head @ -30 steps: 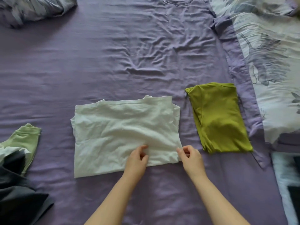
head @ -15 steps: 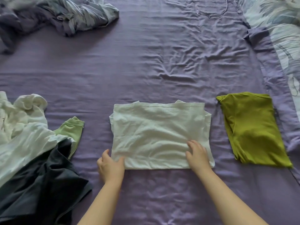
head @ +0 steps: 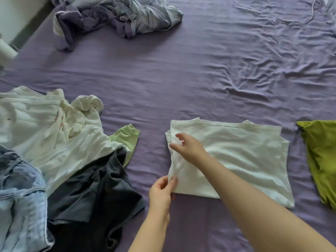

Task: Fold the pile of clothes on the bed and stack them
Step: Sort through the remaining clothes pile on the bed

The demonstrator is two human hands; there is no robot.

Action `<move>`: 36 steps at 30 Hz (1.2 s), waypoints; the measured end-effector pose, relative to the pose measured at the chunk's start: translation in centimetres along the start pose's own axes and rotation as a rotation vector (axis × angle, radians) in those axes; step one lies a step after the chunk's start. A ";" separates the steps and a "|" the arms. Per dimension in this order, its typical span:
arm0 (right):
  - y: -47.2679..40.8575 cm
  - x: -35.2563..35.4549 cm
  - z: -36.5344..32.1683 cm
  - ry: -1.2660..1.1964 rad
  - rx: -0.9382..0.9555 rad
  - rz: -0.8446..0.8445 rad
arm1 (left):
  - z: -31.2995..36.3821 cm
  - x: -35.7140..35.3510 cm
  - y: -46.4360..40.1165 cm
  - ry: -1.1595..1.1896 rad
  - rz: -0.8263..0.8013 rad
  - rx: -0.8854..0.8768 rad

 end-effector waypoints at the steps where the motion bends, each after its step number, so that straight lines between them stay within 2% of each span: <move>1: -0.7 -0.5 -0.2 0.049 -0.042 0.015 | -0.2 0.1 0.4 0.009 -0.012 0.000; 4: -0.8 -2.9 -0.5 0.303 -0.122 -0.010 | -1.5 0.3 2.1 0.057 -0.062 0.023; 6: 0.1 -5.4 -0.3 0.479 -0.106 -0.058 | -2.4 0.7 3.2 0.076 -0.081 0.041; 8: 0.6 -6.6 -0.2 0.553 -0.056 -0.045 | -3.3 1.4 4.0 0.119 -0.078 0.073; 11: 0.9 -4.8 0.5 0.343 -0.068 0.011 | -4.1 1.7 4.6 0.185 -0.084 0.108; 15: 1.9 -0.9 2.1 -0.473 -0.168 0.001 | -3.2 0.5 5.1 0.183 -0.095 0.045; 17: 2.7 1.8 2.8 -0.632 -0.156 0.006 | -2.2 -0.9 5.5 0.125 -0.106 -0.013; 23: 5.2 11.4 6.9 -0.728 -0.156 0.086 | -0.2 -10.2 7.7 -0.038 -0.263 -0.157; 28: 7.5 18.8 13.0 -0.751 -0.206 0.243 | -1.7 -19.8 9.0 -0.235 -0.414 -0.213; 32: 8.9 22.4 17.7 -0.766 -0.233 0.365 | -3.9 -24.9 8.5 -0.351 -0.410 -0.216; 36: 9.2 24.3 21.3 -0.771 -0.234 0.452 | -6.1 -27.9 7.4 -0.348 -0.387 -0.167</move>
Point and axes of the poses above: each hand's wrist, its own y-axis away from the middle knuckle, its own x-axis out of the back of the hand, z = x × y, the point moved 9 cm from there along -y, towards the middle knuckle, and after that the axes turned 9 degrees about -y, right-handed, at the moved point
